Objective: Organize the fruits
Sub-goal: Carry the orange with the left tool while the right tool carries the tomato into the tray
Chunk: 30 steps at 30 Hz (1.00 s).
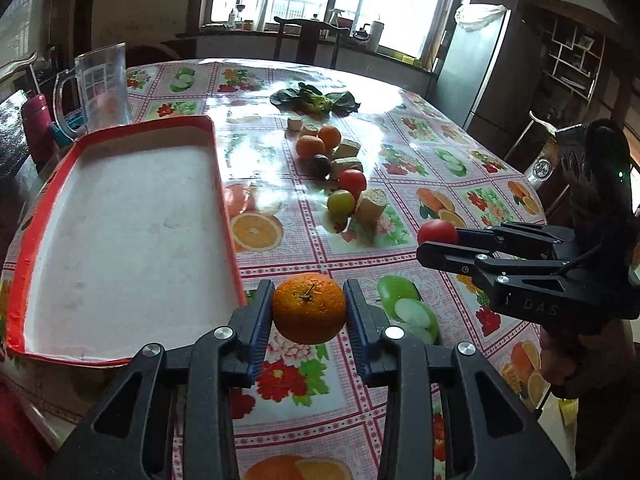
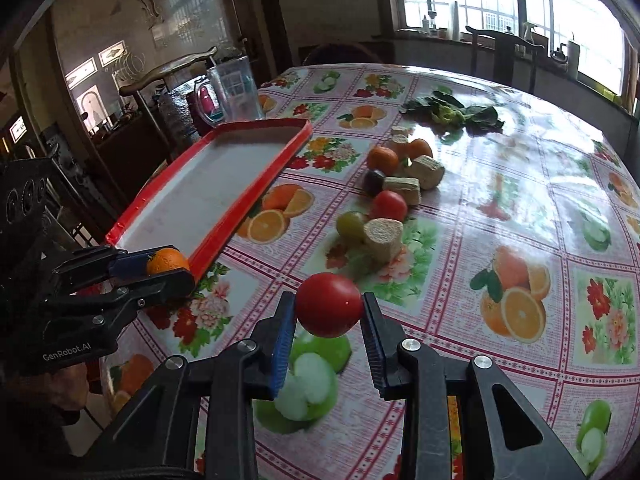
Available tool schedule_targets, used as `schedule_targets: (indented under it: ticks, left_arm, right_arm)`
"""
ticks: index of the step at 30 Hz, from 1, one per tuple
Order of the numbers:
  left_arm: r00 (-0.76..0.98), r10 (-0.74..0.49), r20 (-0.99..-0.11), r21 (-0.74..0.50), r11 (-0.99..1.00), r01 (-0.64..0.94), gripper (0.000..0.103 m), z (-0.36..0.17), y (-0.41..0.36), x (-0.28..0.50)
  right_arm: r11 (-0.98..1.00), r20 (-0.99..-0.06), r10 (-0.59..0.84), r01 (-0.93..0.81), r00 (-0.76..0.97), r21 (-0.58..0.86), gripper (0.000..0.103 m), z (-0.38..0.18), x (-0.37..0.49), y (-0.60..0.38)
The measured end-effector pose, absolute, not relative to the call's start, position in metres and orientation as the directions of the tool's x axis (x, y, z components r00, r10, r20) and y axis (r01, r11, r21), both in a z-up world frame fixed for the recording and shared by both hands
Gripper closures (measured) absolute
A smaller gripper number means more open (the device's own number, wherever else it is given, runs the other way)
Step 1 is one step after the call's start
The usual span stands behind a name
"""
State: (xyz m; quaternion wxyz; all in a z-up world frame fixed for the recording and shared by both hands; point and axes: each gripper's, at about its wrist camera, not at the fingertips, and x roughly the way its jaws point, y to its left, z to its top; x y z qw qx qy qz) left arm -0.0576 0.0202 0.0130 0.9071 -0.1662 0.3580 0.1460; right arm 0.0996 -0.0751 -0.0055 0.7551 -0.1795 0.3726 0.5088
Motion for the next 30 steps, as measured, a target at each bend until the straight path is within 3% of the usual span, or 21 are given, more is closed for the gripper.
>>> schedule_targets:
  ticks: [15,30]
  left_arm:
    - [0.662,0.288,-0.692,-0.192,0.811,-0.553,0.070,0.016,0.101,-0.113]
    - [0.562,0.290,-0.775,-0.140,0.788,-0.600,0.070,-0.011,0.150,-0.121]
  right_arm:
    - [0.214,-0.719,0.695,-0.958,0.012,0.191,0.070,0.007,0.038,0.020]
    - [0.129,-0.811,0.581,-0.977,-0.064,0.169,0.070,-0.029,0.013,0.097]
